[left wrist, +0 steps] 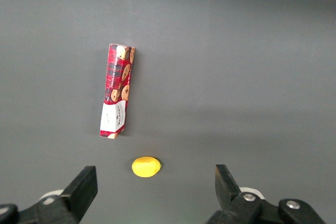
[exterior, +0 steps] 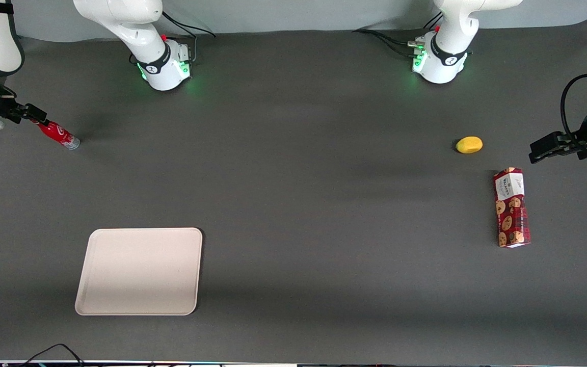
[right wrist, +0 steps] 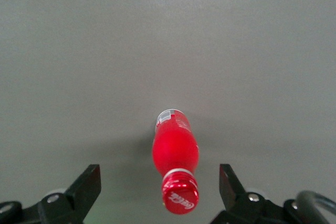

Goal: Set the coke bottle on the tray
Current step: 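Close the right gripper around the bottle's cap end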

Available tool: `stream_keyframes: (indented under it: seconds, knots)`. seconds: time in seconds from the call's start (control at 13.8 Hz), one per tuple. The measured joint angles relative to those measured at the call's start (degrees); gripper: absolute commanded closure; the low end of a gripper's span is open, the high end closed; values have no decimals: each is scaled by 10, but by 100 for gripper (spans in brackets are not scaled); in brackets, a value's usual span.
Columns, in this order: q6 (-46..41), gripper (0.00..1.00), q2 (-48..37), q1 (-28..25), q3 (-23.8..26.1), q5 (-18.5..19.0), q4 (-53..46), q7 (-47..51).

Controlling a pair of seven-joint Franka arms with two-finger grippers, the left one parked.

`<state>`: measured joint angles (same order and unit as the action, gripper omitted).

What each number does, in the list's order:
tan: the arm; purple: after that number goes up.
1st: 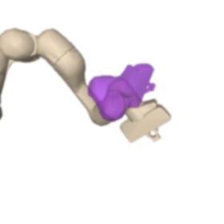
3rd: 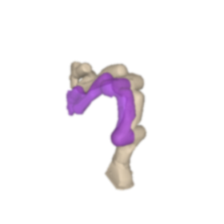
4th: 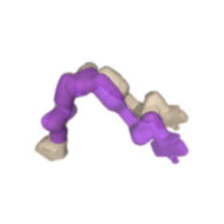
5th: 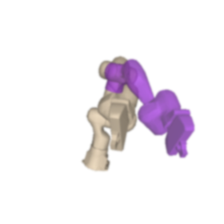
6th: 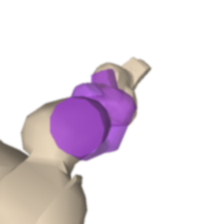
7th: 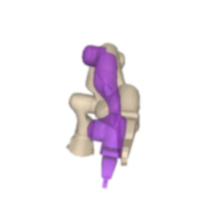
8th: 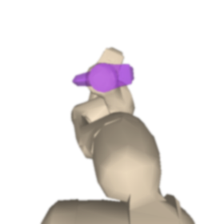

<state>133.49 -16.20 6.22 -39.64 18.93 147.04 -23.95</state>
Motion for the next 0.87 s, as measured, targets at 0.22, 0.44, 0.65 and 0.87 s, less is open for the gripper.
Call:
stream_keyframes:
  seconds: [0.22,0.44,0.65,0.87]
  knots:
    - [20,0,0,1,-17,13,13,-11]
    - [46,0,0,2,-31,19,26,-16]
    - [59,0,0,2,-37,20,37,-18]
    - [64,22,1,2,-51,20,38,-41]
